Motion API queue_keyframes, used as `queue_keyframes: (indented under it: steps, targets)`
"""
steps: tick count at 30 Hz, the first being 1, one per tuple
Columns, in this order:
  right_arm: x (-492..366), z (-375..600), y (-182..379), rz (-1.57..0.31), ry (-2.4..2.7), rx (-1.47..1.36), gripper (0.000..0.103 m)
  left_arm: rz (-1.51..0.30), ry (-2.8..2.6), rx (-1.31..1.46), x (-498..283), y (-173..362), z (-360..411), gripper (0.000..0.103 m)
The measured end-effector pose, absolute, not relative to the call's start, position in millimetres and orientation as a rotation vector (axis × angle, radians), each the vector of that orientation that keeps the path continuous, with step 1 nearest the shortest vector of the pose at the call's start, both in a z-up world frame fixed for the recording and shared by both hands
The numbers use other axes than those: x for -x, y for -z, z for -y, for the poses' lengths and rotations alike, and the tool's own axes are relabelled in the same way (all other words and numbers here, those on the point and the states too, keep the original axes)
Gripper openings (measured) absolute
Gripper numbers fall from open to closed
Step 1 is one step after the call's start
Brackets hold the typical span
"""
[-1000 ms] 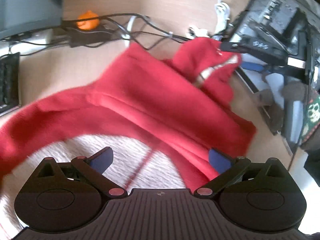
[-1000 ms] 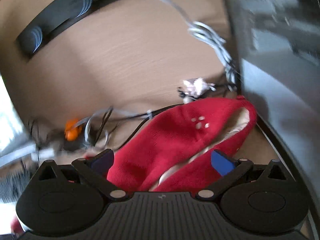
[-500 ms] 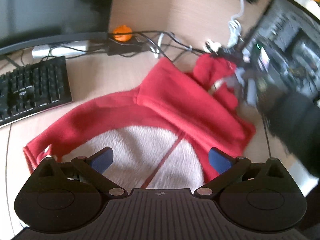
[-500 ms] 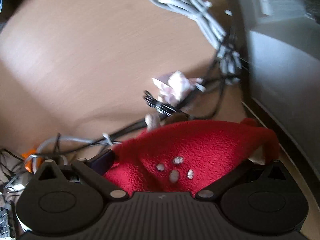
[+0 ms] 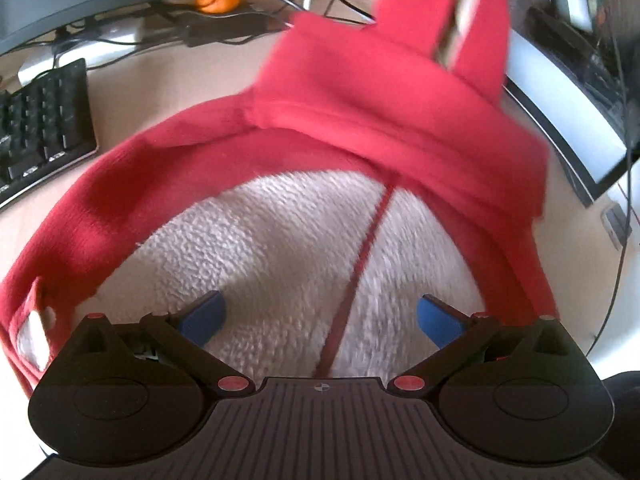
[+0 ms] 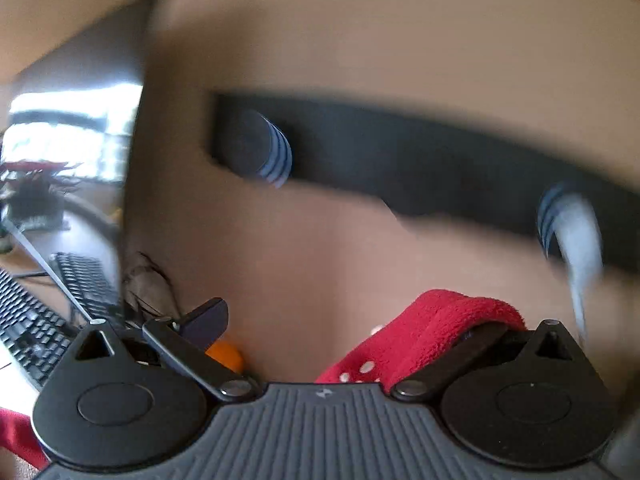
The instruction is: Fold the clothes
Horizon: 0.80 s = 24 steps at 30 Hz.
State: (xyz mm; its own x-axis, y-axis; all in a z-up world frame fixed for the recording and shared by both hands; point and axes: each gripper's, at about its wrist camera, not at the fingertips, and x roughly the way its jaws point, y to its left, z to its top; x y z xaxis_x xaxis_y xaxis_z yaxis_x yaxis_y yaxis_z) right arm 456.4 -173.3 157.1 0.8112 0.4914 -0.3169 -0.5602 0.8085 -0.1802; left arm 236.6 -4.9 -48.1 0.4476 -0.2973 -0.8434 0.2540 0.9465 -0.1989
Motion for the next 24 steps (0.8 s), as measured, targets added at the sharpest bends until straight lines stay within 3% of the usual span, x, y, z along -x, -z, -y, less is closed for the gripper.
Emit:
queue_keyframes:
  steps: [4,7,10,19,24]
  targets:
    - [-439.6,126.5,-189.6,-0.143,-0.639,0.384,0.103,-1.053,0.336,0.085,-224.8,46.5,31.2,0.103]
    - [-453.9,95.2,-181.2,-0.315,-0.656,0.486,0.103,-1.058,0.432,0.154,-218.0,45.1,54.9,0.103]
    - [-455.1,94.1,-152.9,-0.500,-0.647,0.481,0.103,-1.056,0.527,0.185,-211.6,43.6,66.1,0.103]
    - [-359.8,192.2,-74.3,-0.696,-0.500,0.244,0.103,-0.925,0.464,0.102,-222.7,18.0,34.0,0.103]
    - [-317.6,227.1,-5.7,-0.809,-0.415,0.046,0.103,-0.977,0.389,0.040,-242.4,37.4,23.1,0.103]
